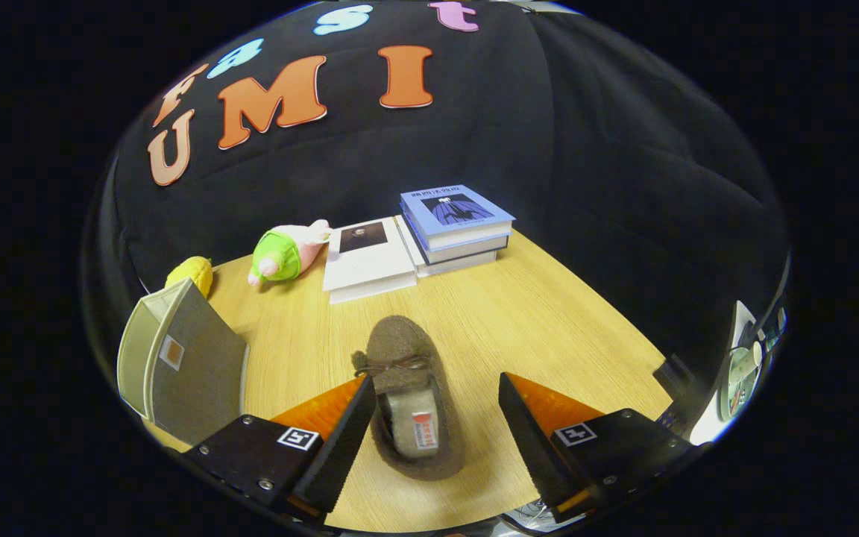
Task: Open the storage box then place both shoes into the box .Put the left shoe in first, then the right shoe, with the right side of both shoes facing outward in a uniform manner.
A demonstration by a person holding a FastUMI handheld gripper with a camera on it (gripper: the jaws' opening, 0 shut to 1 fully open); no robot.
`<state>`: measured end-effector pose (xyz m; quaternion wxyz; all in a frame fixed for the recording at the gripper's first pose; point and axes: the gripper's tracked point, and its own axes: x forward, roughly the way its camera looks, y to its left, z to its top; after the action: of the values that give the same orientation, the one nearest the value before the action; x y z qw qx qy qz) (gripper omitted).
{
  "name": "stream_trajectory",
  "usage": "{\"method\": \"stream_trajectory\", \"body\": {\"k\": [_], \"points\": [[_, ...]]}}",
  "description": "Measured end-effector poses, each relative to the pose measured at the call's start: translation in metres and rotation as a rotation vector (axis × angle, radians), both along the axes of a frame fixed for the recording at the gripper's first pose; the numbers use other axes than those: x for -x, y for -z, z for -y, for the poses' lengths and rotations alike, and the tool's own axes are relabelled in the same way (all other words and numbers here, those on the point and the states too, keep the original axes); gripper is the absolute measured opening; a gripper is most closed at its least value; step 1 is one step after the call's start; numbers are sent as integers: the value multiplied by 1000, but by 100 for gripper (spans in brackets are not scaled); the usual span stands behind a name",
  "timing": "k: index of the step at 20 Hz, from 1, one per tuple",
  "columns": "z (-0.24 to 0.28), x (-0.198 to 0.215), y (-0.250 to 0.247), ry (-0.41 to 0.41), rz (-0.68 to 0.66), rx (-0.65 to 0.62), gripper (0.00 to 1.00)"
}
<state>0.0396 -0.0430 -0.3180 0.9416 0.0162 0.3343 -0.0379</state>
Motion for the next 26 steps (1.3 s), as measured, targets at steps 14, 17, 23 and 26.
{"method": "stream_trajectory", "body": {"k": [14,17,23,26], "points": [[9,-16,76,1,-119,-47,69],[0,-18,79,-9,-130,-88,30],[3,-22,64,58,-115,-79,3],[-1,-23,40,78,-93,-117,3]]}}
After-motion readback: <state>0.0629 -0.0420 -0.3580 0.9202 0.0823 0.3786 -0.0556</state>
